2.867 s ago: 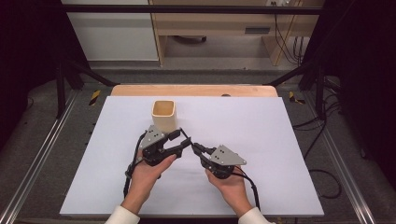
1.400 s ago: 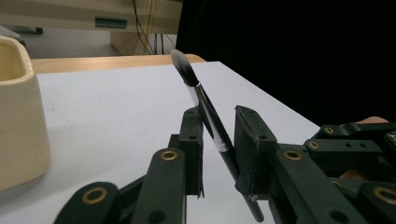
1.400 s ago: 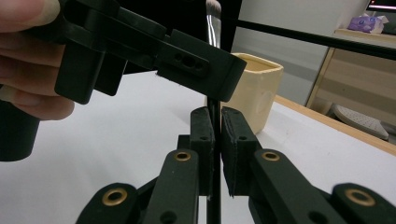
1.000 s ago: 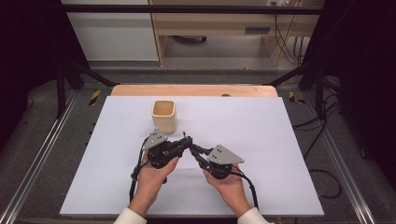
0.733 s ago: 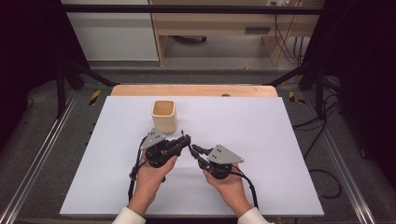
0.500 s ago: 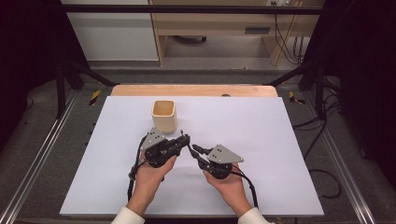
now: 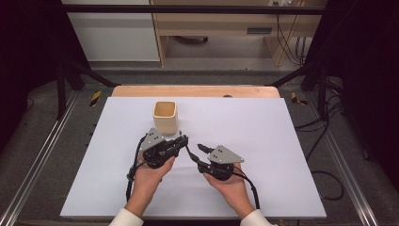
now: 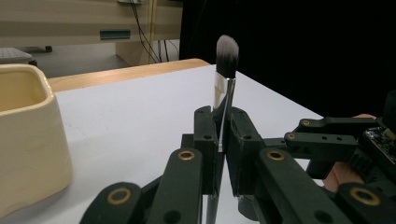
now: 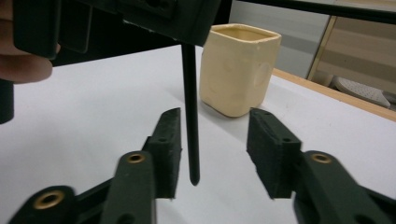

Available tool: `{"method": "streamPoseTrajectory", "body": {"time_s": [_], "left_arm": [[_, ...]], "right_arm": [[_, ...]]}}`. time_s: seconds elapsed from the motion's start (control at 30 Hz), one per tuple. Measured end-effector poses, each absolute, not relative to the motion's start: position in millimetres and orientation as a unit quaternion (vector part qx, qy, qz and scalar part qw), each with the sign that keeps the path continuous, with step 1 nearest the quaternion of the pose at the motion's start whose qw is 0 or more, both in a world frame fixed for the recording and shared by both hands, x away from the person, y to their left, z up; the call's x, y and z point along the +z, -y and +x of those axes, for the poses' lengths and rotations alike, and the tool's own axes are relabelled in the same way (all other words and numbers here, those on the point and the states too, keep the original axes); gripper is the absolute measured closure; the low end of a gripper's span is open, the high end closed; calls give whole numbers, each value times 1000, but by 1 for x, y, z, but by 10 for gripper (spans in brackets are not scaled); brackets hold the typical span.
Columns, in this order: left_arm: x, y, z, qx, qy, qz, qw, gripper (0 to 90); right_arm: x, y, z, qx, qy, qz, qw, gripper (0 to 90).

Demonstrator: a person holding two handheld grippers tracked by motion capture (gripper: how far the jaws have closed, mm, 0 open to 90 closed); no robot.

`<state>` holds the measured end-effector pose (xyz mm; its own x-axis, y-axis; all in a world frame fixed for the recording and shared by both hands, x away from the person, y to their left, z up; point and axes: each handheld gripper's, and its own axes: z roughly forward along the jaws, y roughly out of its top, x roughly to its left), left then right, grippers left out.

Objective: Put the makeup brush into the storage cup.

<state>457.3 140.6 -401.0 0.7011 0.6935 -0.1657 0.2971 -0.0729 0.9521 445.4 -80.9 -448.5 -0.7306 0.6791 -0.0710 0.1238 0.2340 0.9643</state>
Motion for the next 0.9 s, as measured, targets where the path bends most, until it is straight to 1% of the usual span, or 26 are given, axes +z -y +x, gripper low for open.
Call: {"method": "streamPoseTrajectory", "body": {"time_s": [0.07,0.1,0.13,0.17,0.2,0.23,0.27,0.37,0.4,0.43,0.5,0.57,0.9], "left_arm": [[-400,-142,458,173,-346,713,585,834],[-400,-143,458,174,-346,713,584,834],[-399,-145,458,177,-345,714,583,834],[-399,-145,458,177,-345,714,583,834],[-399,-146,458,178,-344,715,582,834],[-399,-146,459,179,-343,717,580,834],[-398,-147,459,181,-343,718,578,834],[-397,-150,460,186,-343,720,575,834],[-396,-152,461,189,-341,720,574,834],[-395,-153,462,190,-342,719,575,834],[-393,-157,463,195,-344,717,574,834],[-391,-161,464,201,-344,718,571,833],[-376,-177,469,226,-344,719,560,833]], "right_arm": [[-450,80,447,549,-748,283,244,429],[-450,80,448,546,-749,288,239,402],[-451,80,449,538,-753,294,239,341],[-451,80,449,538,-753,294,239,341],[-451,81,450,531,-757,297,237,299],[-451,82,450,530,-758,296,237,277],[-451,82,450,530,-758,296,237,277],[-451,84,451,521,-762,300,240,194],[-450,87,452,515,-769,299,235,147],[-450,87,452,515,-769,299,235,147],[-449,93,452,512,-772,295,233,114],[-448,97,452,512,-773,297,228,100],[-445,123,452,504,-775,308,223,94]]}}
